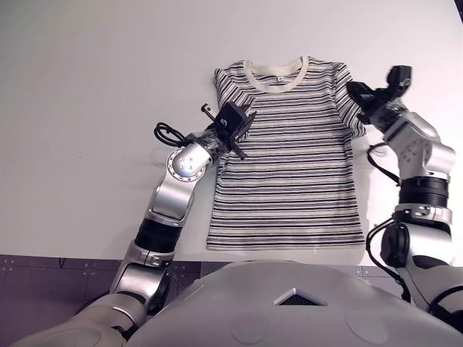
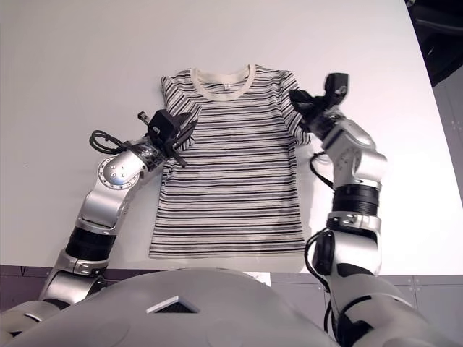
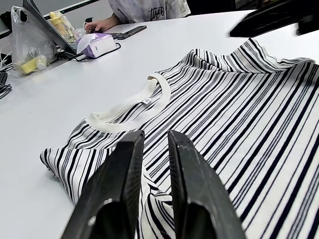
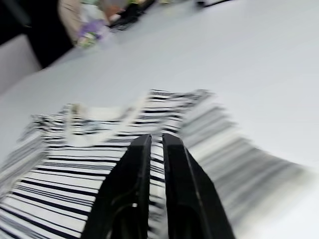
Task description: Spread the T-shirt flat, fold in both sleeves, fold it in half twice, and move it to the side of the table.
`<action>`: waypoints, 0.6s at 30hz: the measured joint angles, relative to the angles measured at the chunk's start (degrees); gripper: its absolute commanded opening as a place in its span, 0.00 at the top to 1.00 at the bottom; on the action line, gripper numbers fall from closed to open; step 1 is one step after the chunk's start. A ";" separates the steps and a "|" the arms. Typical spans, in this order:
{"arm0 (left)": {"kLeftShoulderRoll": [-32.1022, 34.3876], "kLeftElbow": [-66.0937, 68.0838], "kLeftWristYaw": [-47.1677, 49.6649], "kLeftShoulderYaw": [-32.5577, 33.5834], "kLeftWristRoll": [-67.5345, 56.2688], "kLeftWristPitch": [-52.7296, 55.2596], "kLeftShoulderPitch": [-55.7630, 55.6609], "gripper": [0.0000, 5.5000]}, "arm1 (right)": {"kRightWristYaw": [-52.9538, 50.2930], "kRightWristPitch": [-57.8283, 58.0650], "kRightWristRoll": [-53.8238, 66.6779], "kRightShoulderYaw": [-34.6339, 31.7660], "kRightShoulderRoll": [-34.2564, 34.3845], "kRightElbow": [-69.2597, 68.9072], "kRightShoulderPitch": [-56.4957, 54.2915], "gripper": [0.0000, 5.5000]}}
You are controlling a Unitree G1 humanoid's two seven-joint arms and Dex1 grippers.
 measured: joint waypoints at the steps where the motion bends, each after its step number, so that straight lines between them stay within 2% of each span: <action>1: -0.08 0.00 0.08 0.05 0.02 -0.09 0.05 0.84 | -0.20 -1.38 -1.02 -1.04 -2.32 1.97 0.54 0.82; 4: -0.44 0.01 0.40 0.09 0.24 -0.48 0.07 0.84 | -0.76 -4.40 -2.20 -2.32 -3.82 9.37 -0.16 0.75; 12: -0.45 0.08 0.28 0.45 0.45 -0.71 -0.01 0.84 | -0.84 -5.87 0.89 -7.77 -3.62 22.99 -7.52 0.75; 18: -0.45 0.07 -0.05 0.46 0.50 -0.73 -0.03 0.84 | -0.94 -3.76 4.66 -10.34 -2.99 23.76 -8.74 0.75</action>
